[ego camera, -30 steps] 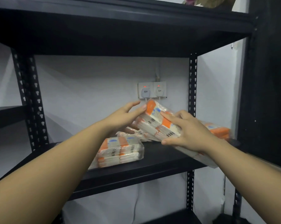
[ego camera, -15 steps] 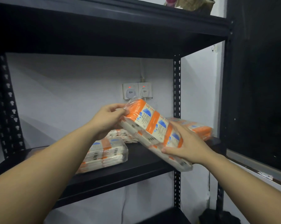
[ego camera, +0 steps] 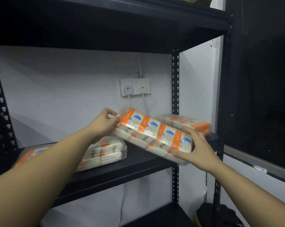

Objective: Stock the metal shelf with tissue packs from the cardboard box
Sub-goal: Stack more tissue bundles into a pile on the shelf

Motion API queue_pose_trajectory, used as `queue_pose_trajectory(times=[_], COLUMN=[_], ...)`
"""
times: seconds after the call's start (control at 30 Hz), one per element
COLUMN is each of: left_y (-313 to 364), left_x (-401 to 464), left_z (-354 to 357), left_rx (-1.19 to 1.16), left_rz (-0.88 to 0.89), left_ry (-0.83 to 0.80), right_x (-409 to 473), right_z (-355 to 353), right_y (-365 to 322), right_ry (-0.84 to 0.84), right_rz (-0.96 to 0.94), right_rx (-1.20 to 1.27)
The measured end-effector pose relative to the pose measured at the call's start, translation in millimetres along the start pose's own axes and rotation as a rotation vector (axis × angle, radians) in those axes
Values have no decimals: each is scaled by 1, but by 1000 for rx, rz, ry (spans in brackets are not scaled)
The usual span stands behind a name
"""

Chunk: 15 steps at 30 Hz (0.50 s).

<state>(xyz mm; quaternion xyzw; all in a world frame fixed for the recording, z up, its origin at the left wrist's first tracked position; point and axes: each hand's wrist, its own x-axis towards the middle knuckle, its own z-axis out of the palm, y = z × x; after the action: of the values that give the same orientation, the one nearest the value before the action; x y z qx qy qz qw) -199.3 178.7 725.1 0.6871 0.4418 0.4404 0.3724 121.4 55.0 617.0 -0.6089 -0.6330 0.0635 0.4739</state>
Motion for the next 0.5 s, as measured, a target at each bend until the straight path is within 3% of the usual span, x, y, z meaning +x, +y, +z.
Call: queue_pose_trajectory(times=[0.13, 0.3, 0.5], left_y=[-10, -22, -35], left_x=[7, 7, 22], left_z=[3, -2, -6], left_rx=[219, 435, 689], left_rz=[28, 66, 130], left_ry=[31, -169, -90], right_x=[-2, -8, -20], right_z=[5, 4, 1], right_y=[1, -3, -8], right_ry=[35, 22, 12], right_rz=[41, 69, 116], right_rx=[-21, 13, 125])
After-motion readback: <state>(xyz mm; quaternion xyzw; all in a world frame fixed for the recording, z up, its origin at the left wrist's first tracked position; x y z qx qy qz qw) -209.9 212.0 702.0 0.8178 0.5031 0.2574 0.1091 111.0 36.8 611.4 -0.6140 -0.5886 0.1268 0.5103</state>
